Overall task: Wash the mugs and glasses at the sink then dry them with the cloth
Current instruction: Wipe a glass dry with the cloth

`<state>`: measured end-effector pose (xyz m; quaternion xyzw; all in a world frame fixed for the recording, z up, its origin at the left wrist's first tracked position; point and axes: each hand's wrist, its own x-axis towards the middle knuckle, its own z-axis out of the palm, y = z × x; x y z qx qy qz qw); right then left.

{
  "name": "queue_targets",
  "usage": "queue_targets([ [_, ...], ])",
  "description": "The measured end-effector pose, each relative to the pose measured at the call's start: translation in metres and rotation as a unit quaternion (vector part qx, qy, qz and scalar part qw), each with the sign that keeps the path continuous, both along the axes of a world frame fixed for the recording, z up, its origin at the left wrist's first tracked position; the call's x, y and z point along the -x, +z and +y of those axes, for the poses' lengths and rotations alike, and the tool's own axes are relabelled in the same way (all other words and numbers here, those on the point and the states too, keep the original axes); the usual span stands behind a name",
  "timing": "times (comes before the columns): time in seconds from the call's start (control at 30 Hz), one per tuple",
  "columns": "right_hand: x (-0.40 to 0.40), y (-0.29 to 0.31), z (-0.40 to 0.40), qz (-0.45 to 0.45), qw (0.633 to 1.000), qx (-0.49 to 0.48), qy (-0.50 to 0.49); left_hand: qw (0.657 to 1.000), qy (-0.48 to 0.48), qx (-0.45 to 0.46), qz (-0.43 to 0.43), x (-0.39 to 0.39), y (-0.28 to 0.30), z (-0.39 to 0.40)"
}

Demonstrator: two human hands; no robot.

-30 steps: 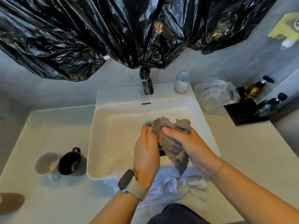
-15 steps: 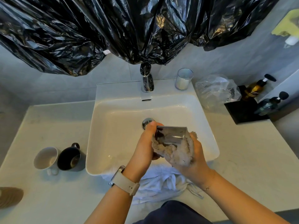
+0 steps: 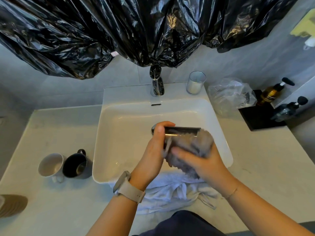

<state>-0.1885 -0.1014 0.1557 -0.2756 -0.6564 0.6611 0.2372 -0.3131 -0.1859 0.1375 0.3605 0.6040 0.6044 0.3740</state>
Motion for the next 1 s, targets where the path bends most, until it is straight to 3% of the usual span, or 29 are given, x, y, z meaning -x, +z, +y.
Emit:
queue_targets([
  [0.07, -0.002, -0.007, -0.001, -0.027, 0.986, -0.165, 0.026, 0.995, -0.002, 0.033, -0.099, 0.004, 0.002, 0.002],
  [0.13, -0.005, -0.009, -0.002, -0.049, 0.983, -0.171, 0.042, 0.996, 0.011, 0.024, -0.090, 0.003, 0.003, -0.001],
  [0.23, -0.002, 0.000, -0.001, -0.036, 0.997, -0.014, 0.062, 0.999, 0.027, -0.016, 0.030, 0.003, -0.002, -0.006],
  [0.33, 0.007, 0.011, 0.009, 0.024, 0.976, 0.193, 0.097, 0.993, 0.019, -0.032, 0.109, 0.002, -0.004, -0.009],
  [0.37, 0.008, 0.014, 0.011, 0.033, 0.973, 0.210, 0.095, 0.992, 0.011, -0.034, 0.118, 0.002, -0.003, -0.011],
  [0.43, 0.008, 0.014, 0.009, 0.042, 0.984, 0.149, 0.088, 0.994, 0.004, -0.023, 0.104, 0.003, 0.001, -0.009],
  [0.53, 0.003, -0.001, 0.004, -0.014, 0.989, -0.137, 0.059, 0.998, 0.019, 0.031, -0.058, 0.007, 0.006, -0.002],
  [0.6, 0.004, -0.007, 0.002, -0.034, 0.976, -0.212, 0.044, 0.994, 0.040, 0.053, -0.086, 0.007, 0.006, 0.001],
  [0.67, 0.008, -0.002, 0.000, -0.001, 0.988, -0.144, 0.058, 0.996, 0.064, 0.040, -0.037, 0.002, 0.005, 0.000],
  [0.73, 0.014, 0.004, 0.001, 0.009, 0.999, 0.017, 0.038, 0.997, 0.073, 0.019, 0.020, -0.004, 0.002, -0.003],
  [0.8, 0.015, 0.004, 0.006, 0.031, 0.980, 0.187, 0.057, 0.997, 0.062, 0.012, 0.050, -0.007, -0.004, -0.007],
  [0.83, 0.014, 0.005, 0.008, 0.031, 0.975, 0.214, 0.056, 0.997, 0.061, 0.010, 0.055, -0.008, -0.004, -0.007],
  [0.9, 0.011, 0.004, 0.006, 0.030, 0.984, 0.168, 0.053, 0.996, 0.061, 0.009, 0.059, -0.007, -0.003, -0.007],
  [0.93, 0.009, 0.004, 0.004, 0.027, 0.994, 0.096, 0.041, 0.997, 0.068, 0.009, 0.044, -0.005, 0.000, -0.007],
  [1.0, 0.003, -0.004, 0.001, 0.029, 0.987, -0.159, 0.012, 0.998, 0.058, 0.011, -0.033, -0.002, 0.007, -0.003],
])
